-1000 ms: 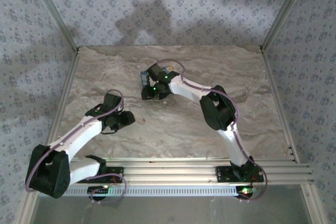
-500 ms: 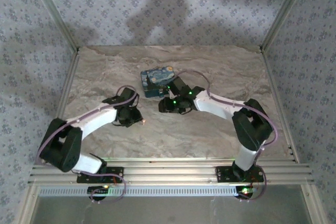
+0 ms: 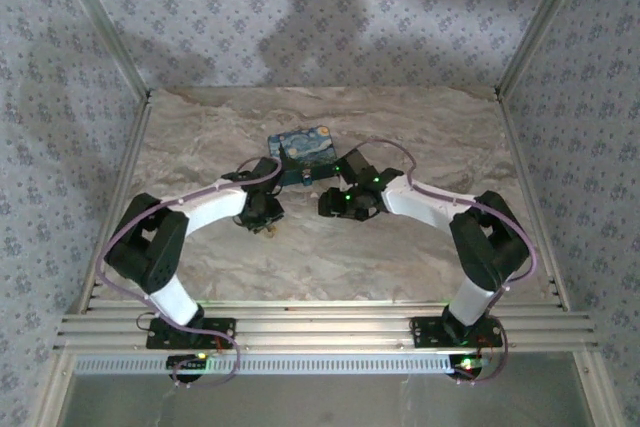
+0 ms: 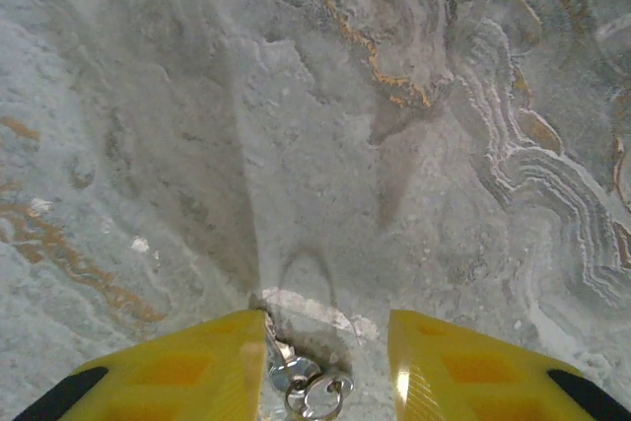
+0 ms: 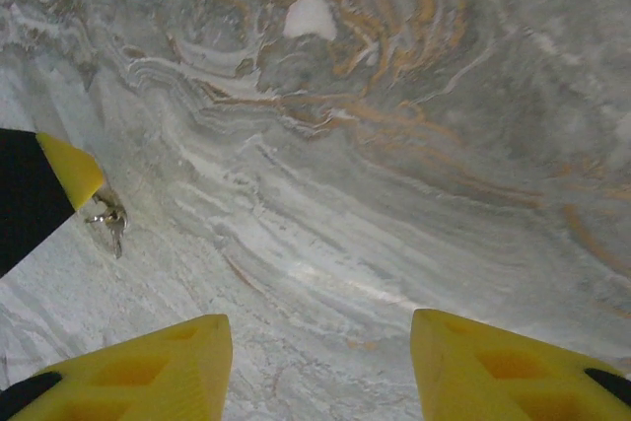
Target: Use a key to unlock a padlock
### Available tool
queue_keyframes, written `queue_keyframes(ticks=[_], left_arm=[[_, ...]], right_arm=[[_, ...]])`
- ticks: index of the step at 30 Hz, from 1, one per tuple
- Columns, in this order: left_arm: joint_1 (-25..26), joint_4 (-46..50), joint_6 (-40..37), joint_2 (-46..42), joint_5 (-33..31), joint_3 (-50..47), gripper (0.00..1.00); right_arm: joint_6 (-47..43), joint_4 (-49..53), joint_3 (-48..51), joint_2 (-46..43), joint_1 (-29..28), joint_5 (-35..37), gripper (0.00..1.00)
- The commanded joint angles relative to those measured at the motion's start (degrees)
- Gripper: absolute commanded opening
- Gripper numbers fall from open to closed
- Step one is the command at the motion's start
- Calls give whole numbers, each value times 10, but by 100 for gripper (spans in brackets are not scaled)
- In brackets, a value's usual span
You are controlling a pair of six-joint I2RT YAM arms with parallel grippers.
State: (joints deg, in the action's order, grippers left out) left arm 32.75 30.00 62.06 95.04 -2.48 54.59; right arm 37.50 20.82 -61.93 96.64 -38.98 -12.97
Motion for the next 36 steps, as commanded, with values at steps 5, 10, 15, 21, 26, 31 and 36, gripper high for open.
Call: queue_keyframes(ticks=[5, 10, 15, 21, 26, 31, 36], left_arm=[[23, 36, 35, 15, -19, 16, 41], [39, 30, 50, 17, -16, 0, 43], [41, 31, 45, 15, -15, -9, 45], [41, 51, 46, -9, -27, -11, 48], [42, 72, 65, -45, -49, -21, 49], [53, 76, 106, -69, -52, -33, 49], [68, 59, 172, -77, -48, -50, 47]], right_arm=[[-32, 15, -6, -13, 25, -21, 52], [-31, 14, -6, -11, 30, -22, 52], [-25, 15, -2, -12, 29, -25, 52], [-21, 17, 11, -26, 30, -18, 52], [-19, 12, 21, -36, 29, -14, 52], [-20, 8, 29, -41, 29, -14, 52], [-29, 20, 29, -56, 29, -6, 52]])
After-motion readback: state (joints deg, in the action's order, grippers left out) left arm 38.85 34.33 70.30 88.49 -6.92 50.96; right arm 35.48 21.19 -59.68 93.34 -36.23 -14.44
